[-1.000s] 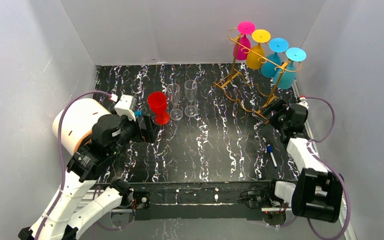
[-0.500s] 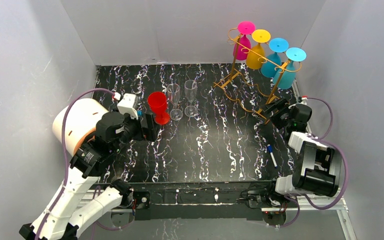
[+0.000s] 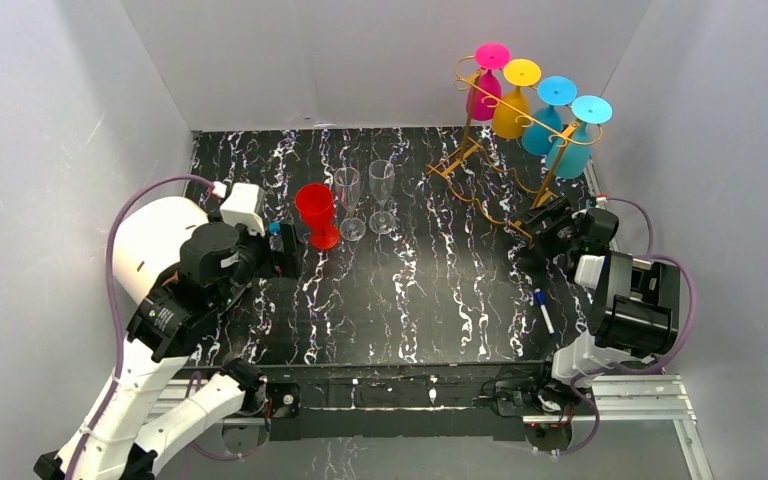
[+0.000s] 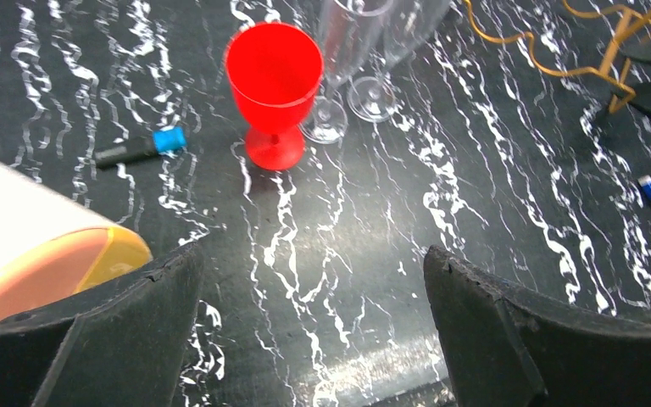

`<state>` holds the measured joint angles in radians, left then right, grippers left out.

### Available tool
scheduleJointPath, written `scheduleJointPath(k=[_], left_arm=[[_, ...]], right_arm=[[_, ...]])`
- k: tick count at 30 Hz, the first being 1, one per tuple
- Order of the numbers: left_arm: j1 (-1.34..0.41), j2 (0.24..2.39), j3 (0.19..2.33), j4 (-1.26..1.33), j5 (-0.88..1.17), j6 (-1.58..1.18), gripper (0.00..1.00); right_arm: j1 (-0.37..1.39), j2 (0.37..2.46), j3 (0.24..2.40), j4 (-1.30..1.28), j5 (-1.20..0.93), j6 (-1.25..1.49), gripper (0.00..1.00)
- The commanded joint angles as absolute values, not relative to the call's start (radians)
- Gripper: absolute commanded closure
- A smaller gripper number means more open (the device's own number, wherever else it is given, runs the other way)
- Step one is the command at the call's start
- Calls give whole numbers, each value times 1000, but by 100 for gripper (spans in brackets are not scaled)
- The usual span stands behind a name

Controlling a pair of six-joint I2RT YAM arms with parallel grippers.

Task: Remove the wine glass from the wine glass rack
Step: Adjust the wine rack at the center of the board.

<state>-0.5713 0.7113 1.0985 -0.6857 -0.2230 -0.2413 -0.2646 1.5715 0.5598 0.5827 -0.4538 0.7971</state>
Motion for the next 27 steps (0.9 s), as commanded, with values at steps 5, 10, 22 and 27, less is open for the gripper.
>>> scheduleJointPath(k=[5, 10, 22, 27], left_arm=[[-568, 701, 1138, -687, -307, -235, 2], [-568, 722, 1157, -711, -350, -324, 2], [-568, 724, 1141, -641, -338, -388, 2], [-568, 717, 1117, -595, -329, -424, 2]], right_arm=[[-261, 1509, 517, 600, -521, 806, 8], [-228, 1506, 512, 560, -527, 836, 8], [-17, 1548, 414, 777, -306, 1136, 11], [121, 1602, 390, 892, -121, 1248, 12]])
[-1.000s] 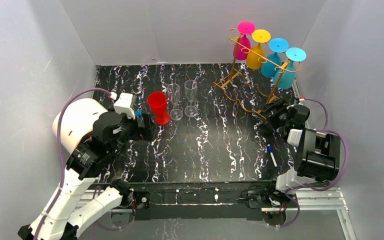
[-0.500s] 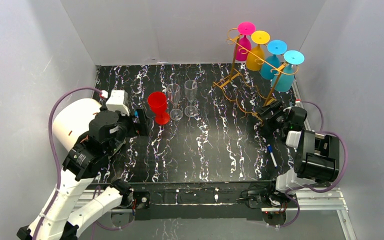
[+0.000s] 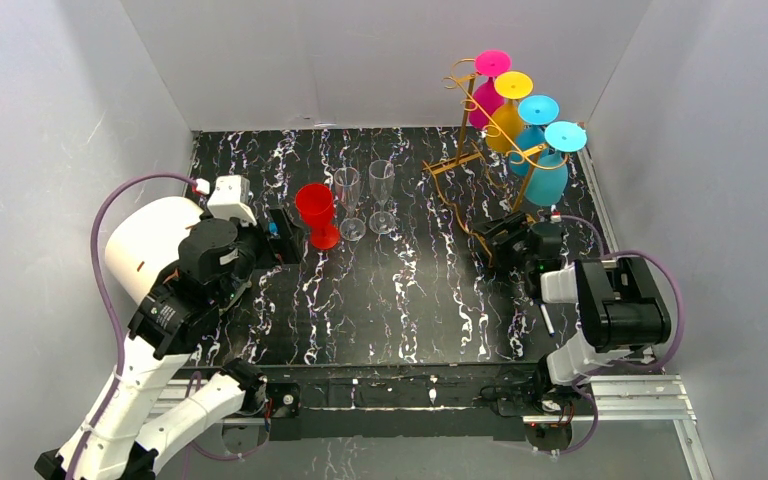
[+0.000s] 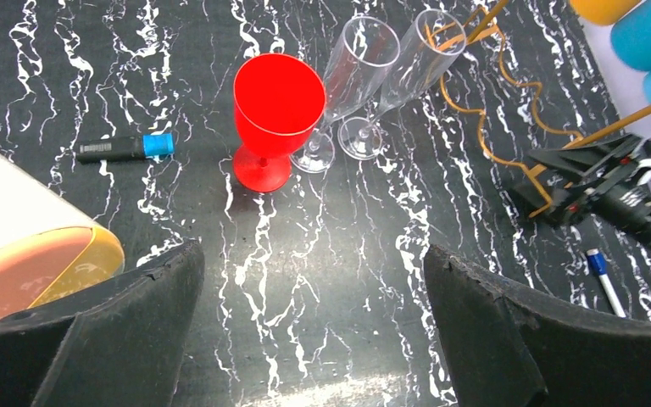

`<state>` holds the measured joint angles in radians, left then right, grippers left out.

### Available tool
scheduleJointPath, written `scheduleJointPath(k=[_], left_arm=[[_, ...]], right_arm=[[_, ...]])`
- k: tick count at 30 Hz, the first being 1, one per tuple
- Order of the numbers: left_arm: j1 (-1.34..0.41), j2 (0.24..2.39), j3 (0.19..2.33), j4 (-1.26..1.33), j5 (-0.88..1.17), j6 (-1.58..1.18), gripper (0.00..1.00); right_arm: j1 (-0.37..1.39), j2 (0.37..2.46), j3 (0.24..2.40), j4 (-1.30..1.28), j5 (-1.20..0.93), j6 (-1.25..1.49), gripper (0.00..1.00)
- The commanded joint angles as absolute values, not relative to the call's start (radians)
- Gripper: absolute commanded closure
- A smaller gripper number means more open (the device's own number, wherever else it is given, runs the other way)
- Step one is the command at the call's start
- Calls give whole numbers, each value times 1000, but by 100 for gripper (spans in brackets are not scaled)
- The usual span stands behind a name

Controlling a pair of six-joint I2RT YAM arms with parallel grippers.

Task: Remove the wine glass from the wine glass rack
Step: Adjust the wine rack at the center of the board.

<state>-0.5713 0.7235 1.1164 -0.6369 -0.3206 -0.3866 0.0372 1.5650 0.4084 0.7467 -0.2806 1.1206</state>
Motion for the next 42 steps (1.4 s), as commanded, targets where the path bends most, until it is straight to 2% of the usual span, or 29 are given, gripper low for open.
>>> scheduleJointPath(k=[1, 14, 21, 27, 36, 42], left_arm=[[-568, 720, 1116, -596, -319, -425, 2], [-568, 732, 1109, -557, -294, -453, 2], [-568, 732, 1117, -559, -283, -453, 2], [-568, 719, 1125, -579, -288, -451, 2], [-568, 728, 1154, -586, -278, -451, 2], [-568, 721, 1153, -594, -275, -451, 2]], right_arm=[[134, 1615, 384, 930, -99, 1265, 12], [237, 1811, 474, 1124, 75, 1389, 12], [279, 1871, 551, 1129, 117, 1402, 12], [279, 1840, 547, 1111, 135, 1386, 9], [279, 1764, 459, 1213, 173, 1340, 8], [279, 1684, 400, 1141, 235, 1359, 7]])
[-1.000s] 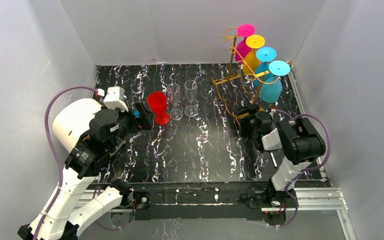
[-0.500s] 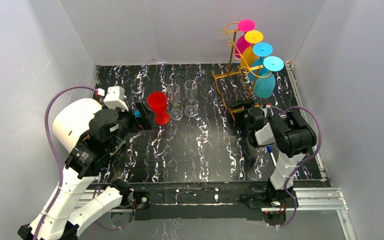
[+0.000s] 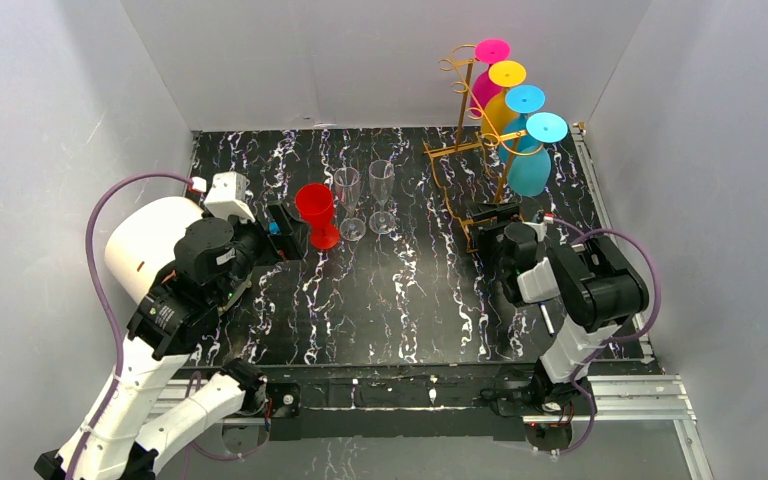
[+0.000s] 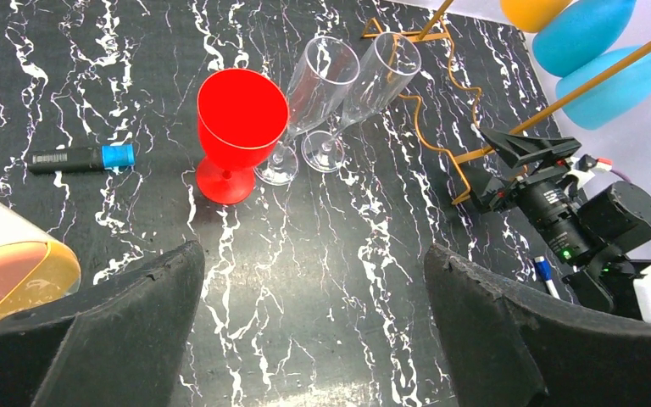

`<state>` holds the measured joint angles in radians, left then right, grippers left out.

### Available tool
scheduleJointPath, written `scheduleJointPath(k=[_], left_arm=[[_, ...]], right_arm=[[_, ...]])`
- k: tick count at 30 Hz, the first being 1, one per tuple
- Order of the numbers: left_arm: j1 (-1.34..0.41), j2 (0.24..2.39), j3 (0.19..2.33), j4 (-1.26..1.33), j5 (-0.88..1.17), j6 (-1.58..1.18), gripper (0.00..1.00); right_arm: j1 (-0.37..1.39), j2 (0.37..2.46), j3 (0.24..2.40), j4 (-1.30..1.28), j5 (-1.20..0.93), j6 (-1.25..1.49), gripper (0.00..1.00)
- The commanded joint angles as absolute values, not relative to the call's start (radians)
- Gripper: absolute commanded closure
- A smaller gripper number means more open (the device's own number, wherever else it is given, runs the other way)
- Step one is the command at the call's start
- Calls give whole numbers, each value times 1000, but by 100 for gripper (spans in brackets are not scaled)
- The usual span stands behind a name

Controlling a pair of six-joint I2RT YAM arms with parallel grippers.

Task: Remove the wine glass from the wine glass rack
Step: Adjust the wine rack at the center of the board.

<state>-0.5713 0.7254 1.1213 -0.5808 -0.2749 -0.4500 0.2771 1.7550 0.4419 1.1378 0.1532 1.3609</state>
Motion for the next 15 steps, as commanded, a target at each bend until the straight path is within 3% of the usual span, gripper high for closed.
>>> scheduleJointPath(k=[1, 10, 15], left_arm=[[-568, 720, 1154, -597, -275, -451, 2], [-568, 705, 1147, -615, -289, -439, 2], [-568, 715, 1155, -628, -284, -422, 2]], right_arm=[[278, 1666, 383, 1141, 253, 1360, 8], [278, 1451, 358, 900, 205, 1272, 7], [278, 1265, 367, 570, 194, 1249, 6]])
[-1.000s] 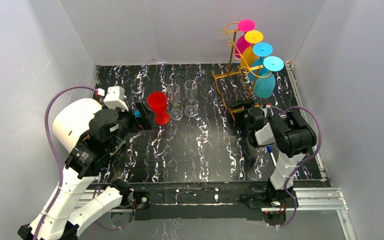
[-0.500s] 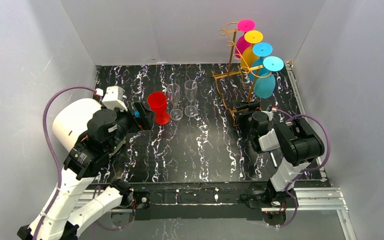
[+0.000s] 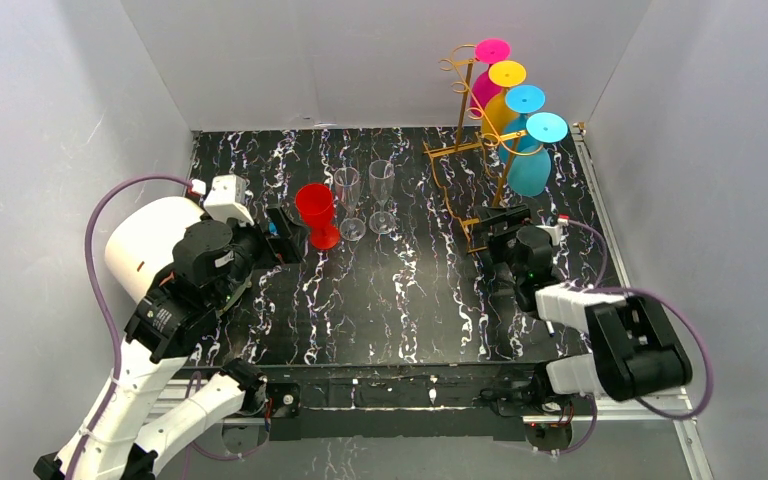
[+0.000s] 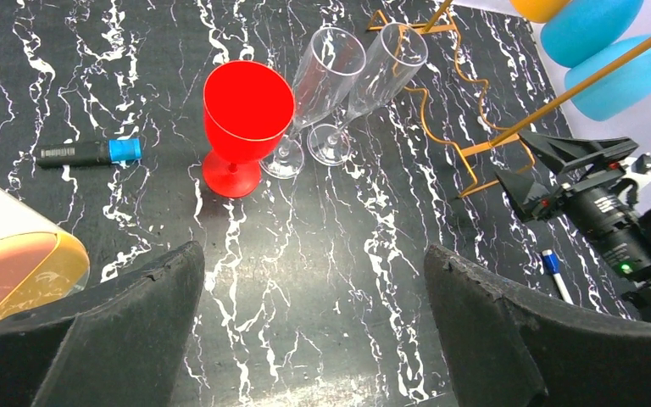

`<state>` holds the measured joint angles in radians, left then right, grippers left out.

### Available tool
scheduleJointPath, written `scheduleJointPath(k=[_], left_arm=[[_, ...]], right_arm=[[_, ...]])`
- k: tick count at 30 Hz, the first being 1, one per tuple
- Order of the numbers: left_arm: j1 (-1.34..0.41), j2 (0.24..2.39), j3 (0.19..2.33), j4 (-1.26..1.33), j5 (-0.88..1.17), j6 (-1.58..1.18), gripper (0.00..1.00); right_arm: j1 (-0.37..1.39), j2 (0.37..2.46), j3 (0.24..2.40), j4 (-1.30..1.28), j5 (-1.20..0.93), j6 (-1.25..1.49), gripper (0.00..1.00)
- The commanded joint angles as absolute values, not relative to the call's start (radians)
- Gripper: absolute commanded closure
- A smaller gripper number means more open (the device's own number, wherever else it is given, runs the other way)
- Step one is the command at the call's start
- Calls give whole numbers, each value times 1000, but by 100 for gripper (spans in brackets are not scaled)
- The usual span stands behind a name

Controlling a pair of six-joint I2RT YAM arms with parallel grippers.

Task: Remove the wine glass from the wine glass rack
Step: Adjust the wine rack at the center of the board, then pick up the wine glass from the wine rack.

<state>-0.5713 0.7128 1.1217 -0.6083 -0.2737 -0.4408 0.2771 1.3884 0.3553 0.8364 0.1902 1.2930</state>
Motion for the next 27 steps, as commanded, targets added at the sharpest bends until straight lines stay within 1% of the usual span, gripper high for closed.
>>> scheduleJointPath(k=[1, 3, 6, 7, 8, 10, 12, 14, 15, 16, 18, 23, 25, 27], left_arm=[[-568, 714, 1154, -629, -285, -420, 2], [-568, 710, 1152, -632, -288, -418, 2], [-568, 703, 1141, -634, -295, -414, 2], [-568, 708, 1136, -631, -287, -403, 2], [-568, 712, 1139, -627, -269, -388, 2], [-568, 718, 1138, -627, -256, -367, 2], [-568, 730, 1139, -638, -250, -359, 2], [-568, 739, 1138, -640, -237, -357, 2], [-568, 739, 1136, -640, -233, -359, 2], [-568, 738, 1132, -640, -227, -359, 2], [-567, 741, 1127, -639, -222, -362, 1], [-568, 747, 1132, -640, -209, -362, 2], [-568, 748, 1133, -640, -205, -360, 2], [-568, 748, 1134, -641, -203, -357, 2]], right_arm=[[277, 1218, 354, 530, 202, 1244, 6], [263, 1106, 347, 397, 217, 1216, 6], [224, 934, 394, 117, 247, 1152, 5], [174, 802, 439, -82, 264, 1106, 4], [148, 730, 472, -183, 288, 1059, 4], [120, 687, 598, -268, 310, 898, 4], [108, 789, 811, -355, 304, 684, 4], [102, 937, 1064, -489, 269, 555, 4], [97, 1000, 1198, -527, 260, 524, 5], [86, 1041, 1308, -531, 199, 490, 7], [78, 1099, 1455, -555, 158, 483, 10], [12, 1193, 1596, -574, 71, 487, 18], [-63, 1225, 1625, -562, -32, 510, 22], [-141, 1272, 1658, -561, -182, 542, 24]])
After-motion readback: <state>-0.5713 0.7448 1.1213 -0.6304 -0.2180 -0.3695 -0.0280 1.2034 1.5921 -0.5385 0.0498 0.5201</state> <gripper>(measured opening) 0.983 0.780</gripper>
